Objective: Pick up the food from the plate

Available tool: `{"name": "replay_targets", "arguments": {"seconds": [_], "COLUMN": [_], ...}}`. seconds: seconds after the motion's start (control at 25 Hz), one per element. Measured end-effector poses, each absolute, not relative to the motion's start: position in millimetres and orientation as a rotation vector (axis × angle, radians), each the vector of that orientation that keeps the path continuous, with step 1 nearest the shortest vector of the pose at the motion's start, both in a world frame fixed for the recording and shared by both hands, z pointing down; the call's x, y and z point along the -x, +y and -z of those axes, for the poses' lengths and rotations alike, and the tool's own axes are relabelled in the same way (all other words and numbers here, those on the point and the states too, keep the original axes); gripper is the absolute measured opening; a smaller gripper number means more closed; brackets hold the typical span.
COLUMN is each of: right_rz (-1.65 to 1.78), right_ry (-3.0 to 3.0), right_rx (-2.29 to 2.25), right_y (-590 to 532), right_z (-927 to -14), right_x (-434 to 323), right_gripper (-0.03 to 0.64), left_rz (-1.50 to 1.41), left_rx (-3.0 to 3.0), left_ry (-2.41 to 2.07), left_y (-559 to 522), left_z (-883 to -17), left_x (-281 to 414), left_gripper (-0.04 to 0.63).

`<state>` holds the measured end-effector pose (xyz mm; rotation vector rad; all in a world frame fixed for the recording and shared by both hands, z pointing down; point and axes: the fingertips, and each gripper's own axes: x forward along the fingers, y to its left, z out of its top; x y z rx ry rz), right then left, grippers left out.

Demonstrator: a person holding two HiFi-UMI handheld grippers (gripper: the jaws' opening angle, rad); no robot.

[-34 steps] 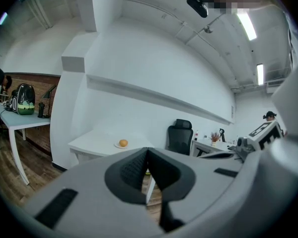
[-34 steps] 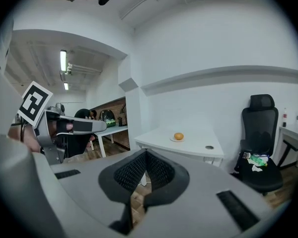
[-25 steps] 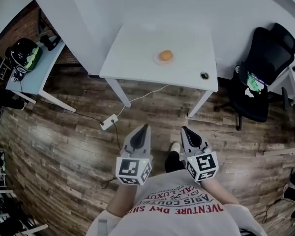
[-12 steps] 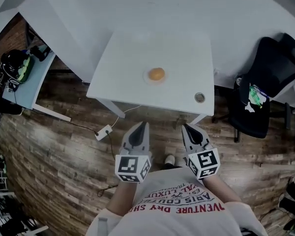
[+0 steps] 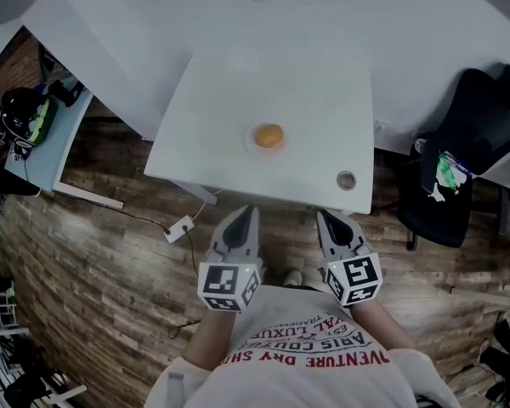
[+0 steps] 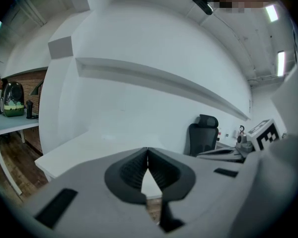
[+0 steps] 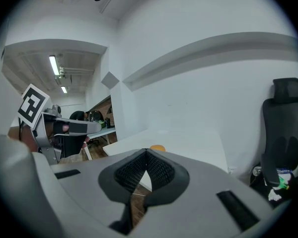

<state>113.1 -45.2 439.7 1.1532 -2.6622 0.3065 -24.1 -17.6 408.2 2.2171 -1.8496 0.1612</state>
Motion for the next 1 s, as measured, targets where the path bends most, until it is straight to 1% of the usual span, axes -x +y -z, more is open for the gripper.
{"name": "replay_targets", "arguments": {"seconds": [0.32, 0.6, 1.0], "right_rz": [-0.329, -0.393, -0.447], "right_ry": [-2.620, -2.545, -2.445], "right_rx": [-1.246, -1.327, -1.442], "right_y": [-104.0, -174.9, -269.6], "right_z": [-445.1, -450.5, -463.2], "right_x": [-109.4, -85.0, -40.0], "right_gripper": [0.005, 0.005, 0.004], "left_rz": [-0.189, -0.242, -0.351], "left_rx": [-2.293, -2.330, -2.407], "left_ry": [-1.746, -1.612, -1.385], "left_y": [-90.4, -172.4, -261.9], "left_z": [-418.7, -428.2, -458.4], "left_x": [24.4, 49.7, 88.2], "left_gripper": [0.008, 0.008, 0.008]}}
